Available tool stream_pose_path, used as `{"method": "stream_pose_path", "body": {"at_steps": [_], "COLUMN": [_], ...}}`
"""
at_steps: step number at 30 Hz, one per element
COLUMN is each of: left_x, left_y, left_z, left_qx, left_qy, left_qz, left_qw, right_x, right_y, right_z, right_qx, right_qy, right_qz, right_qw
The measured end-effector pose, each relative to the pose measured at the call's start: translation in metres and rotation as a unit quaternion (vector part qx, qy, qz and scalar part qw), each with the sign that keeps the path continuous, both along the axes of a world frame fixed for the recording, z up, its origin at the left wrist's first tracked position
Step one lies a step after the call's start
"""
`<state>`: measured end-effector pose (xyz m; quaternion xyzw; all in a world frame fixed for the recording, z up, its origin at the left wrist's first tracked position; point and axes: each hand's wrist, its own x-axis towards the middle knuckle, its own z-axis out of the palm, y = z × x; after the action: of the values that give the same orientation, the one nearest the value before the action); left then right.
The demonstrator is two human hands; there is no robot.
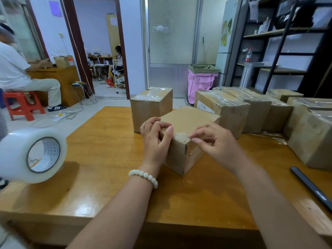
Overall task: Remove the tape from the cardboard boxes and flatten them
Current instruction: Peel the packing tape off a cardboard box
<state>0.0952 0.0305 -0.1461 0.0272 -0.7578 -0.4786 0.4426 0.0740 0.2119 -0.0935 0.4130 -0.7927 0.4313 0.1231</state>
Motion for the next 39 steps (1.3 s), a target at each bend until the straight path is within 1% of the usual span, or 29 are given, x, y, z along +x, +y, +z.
{"method": "stream_pose_path", "body": {"at_steps": [4, 6, 9, 13, 15, 17, 19, 22, 26, 32, 36, 39], "left_x": [0.000, 0.000, 0.000, -0.001, -0.002, -0.002, -0.002, -0.002, -0.002, -0.001, -0.001, -0.001], "left_y": [0.001, 0.002, 0.005, 0.006, 0.006, 0.006, 0.006, 0.006, 0.006, 0.007, 0.006, 0.006], "left_z": [0.000, -0.001, -0.001, -0.001, -0.002, -0.002, -0.003, -0.003, -0.002, -0.002, -0.002, -0.003], "left_qx": [-0.008, -0.015, -0.028, -0.037, -0.039, -0.041, -0.039, -0.037, -0.034, -0.034, -0.035, -0.035], "left_qy": [-0.012, -0.015, -0.013, -0.012, -0.007, -0.001, 0.001, 0.002, 0.000, 0.001, 0.002, 0.006], "left_qz": [0.020, 0.037, 0.063, 0.075, 0.079, 0.084, 0.084, 0.084, 0.085, 0.086, 0.087, 0.090], "left_qw": [1.000, 0.999, 0.998, 0.996, 0.996, 0.996, 0.996, 0.996, 0.996, 0.996, 0.996, 0.995], "right_x": [0.007, 0.014, 0.025, 0.033, 0.035, 0.037, 0.035, 0.033, 0.036, 0.033, 0.032, 0.033], "right_y": [-0.009, -0.014, -0.020, -0.021, -0.019, -0.017, -0.014, -0.011, -0.012, -0.011, -0.011, -0.011], "right_z": [-0.024, -0.033, -0.040, -0.044, -0.045, -0.047, -0.049, -0.048, -0.046, -0.049, -0.048, -0.046], "right_qx": [-0.101, -0.138, -0.175, -0.192, -0.173, -0.122, -0.100, -0.136, -0.167, -0.110, -0.070, -0.062], "right_qy": [0.080, 0.101, 0.075, 0.018, 0.009, 0.019, 0.023, -0.005, -0.074, -0.091, -0.059, -0.081], "right_qz": [-0.057, -0.095, -0.137, -0.138, -0.134, -0.123, -0.107, -0.094, -0.075, -0.074, -0.063, -0.064], "right_qw": [0.990, 0.981, 0.972, 0.972, 0.976, 0.985, 0.989, 0.986, 0.980, 0.987, 0.994, 0.993]}}
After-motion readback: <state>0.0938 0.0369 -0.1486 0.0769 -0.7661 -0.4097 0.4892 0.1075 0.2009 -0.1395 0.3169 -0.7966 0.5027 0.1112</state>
